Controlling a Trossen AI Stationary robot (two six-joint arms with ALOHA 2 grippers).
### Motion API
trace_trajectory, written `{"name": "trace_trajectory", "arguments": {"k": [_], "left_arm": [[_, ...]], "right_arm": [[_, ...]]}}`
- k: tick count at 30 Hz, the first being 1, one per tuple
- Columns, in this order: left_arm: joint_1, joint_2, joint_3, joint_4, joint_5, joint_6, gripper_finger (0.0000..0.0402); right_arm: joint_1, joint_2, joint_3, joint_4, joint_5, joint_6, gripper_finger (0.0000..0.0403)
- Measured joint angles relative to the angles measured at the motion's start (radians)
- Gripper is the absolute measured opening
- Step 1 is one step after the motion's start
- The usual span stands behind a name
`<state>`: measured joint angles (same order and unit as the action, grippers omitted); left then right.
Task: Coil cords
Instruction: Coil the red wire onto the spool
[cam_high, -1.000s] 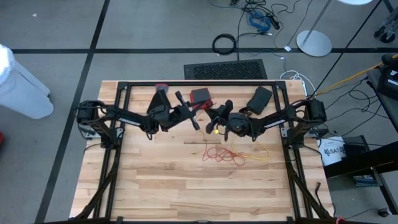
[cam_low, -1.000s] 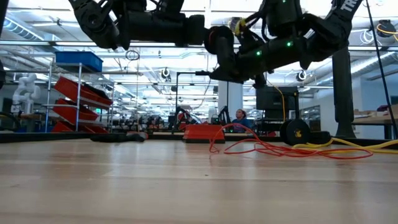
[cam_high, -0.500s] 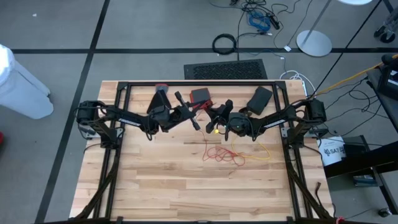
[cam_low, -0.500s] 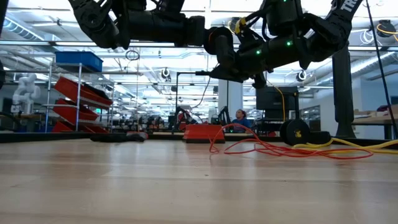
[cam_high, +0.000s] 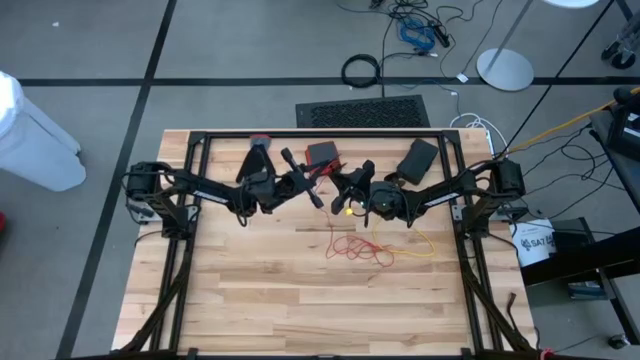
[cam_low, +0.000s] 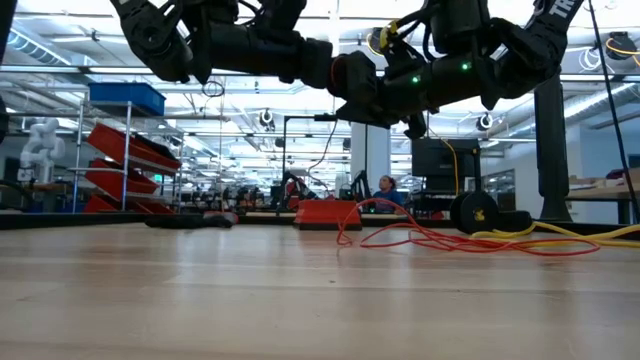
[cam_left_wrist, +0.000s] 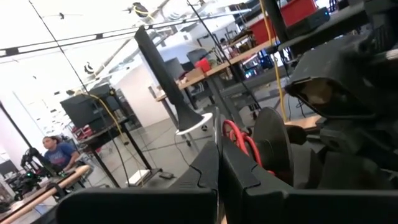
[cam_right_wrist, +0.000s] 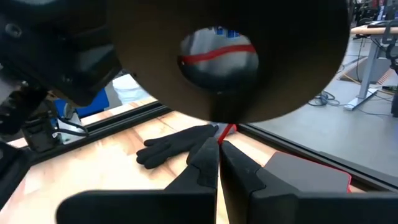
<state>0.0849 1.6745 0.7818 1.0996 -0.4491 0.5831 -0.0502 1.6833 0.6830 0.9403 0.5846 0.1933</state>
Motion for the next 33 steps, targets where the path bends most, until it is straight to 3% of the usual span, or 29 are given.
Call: {"name": "trace_trajectory", "arguments": {"k": [26,33], "left_arm": [[0.028,0.020,-0.003,-0.057,0.003,0.032,0.0000],[0.027,0.043,-0.003,-0.047,0.001,0.029,0.0000]], "right_arm": [[0.046,0.001,-0.001,0.110,-0.016,-0.074,0.0001],[0.047,0.001,0.000,0.112,-0.061,-0.059,0.0000]]}}
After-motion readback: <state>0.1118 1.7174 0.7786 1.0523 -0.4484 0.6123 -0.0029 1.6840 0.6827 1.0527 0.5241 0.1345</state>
